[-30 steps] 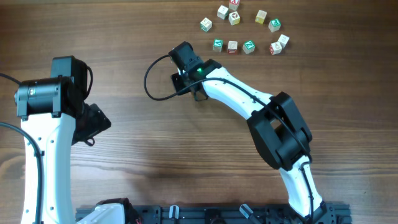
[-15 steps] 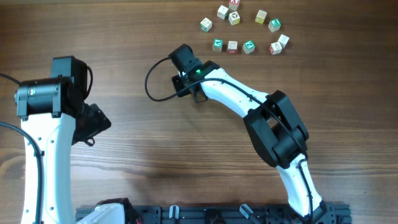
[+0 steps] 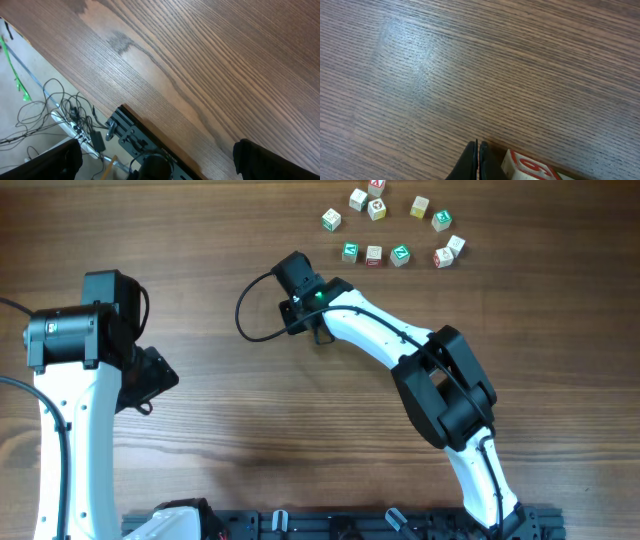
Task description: Form a horizontal line
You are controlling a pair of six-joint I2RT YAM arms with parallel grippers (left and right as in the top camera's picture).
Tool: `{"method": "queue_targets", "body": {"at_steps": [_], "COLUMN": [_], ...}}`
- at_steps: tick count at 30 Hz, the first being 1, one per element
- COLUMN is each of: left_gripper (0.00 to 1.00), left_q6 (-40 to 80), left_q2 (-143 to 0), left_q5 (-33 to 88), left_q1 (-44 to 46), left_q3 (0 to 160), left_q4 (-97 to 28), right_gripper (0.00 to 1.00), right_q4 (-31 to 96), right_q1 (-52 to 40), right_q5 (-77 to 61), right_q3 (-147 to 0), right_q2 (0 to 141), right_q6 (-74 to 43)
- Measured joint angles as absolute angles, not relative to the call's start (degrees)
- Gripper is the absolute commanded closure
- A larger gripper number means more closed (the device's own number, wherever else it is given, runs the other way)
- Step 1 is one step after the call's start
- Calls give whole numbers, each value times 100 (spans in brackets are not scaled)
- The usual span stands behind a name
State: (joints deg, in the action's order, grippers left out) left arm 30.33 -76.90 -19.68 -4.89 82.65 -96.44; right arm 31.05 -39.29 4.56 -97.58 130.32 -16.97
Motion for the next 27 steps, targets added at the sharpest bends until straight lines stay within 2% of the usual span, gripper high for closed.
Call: {"method": "queue_targets", "body": {"at_steps": [27], "left_gripper": [0], "left_q6": [3033], "left_q2": [-7690], "left_q5": [-1968], "left_q1": [-489], "left_q3": [8265], "left_q4": [-9644], "right_gripper": [95], "right_q4": [3170], "right_q1": [-3929], "right_q5": [781], "right_q3": [-9758], "right_q2": [13032], "right_q6": [-1861]}}
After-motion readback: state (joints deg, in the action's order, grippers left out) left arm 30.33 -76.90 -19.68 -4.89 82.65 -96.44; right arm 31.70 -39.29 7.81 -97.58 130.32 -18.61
